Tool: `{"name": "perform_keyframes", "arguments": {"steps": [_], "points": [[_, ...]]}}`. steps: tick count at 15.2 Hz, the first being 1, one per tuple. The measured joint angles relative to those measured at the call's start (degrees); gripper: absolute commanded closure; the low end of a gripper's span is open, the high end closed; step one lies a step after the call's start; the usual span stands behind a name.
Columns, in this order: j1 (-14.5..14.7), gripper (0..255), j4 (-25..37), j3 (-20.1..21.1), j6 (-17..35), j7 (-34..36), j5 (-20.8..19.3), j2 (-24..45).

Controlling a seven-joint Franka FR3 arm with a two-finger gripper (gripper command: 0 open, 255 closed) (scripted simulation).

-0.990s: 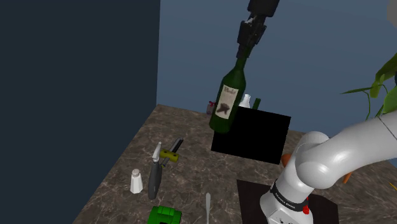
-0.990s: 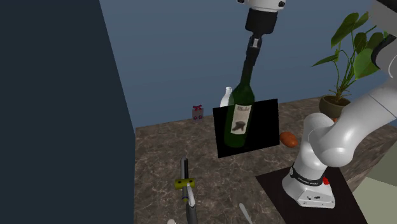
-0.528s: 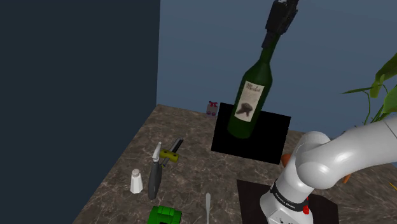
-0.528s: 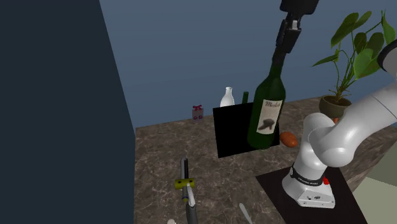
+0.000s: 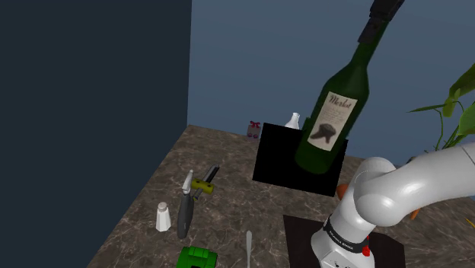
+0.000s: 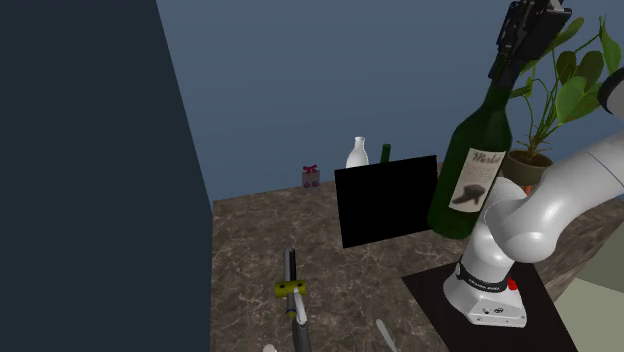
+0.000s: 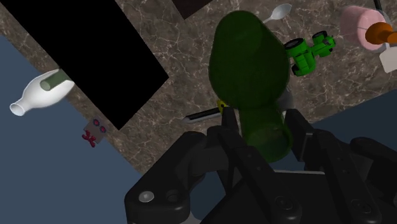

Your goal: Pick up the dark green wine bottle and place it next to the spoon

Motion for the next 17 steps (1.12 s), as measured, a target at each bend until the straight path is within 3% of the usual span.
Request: {"name": "perform_keyframes", "arguments": {"steps": [17], "points": [[1.7,255,-22.36,-0.32,10.16,-0.87,1.54,-12.17]]}}
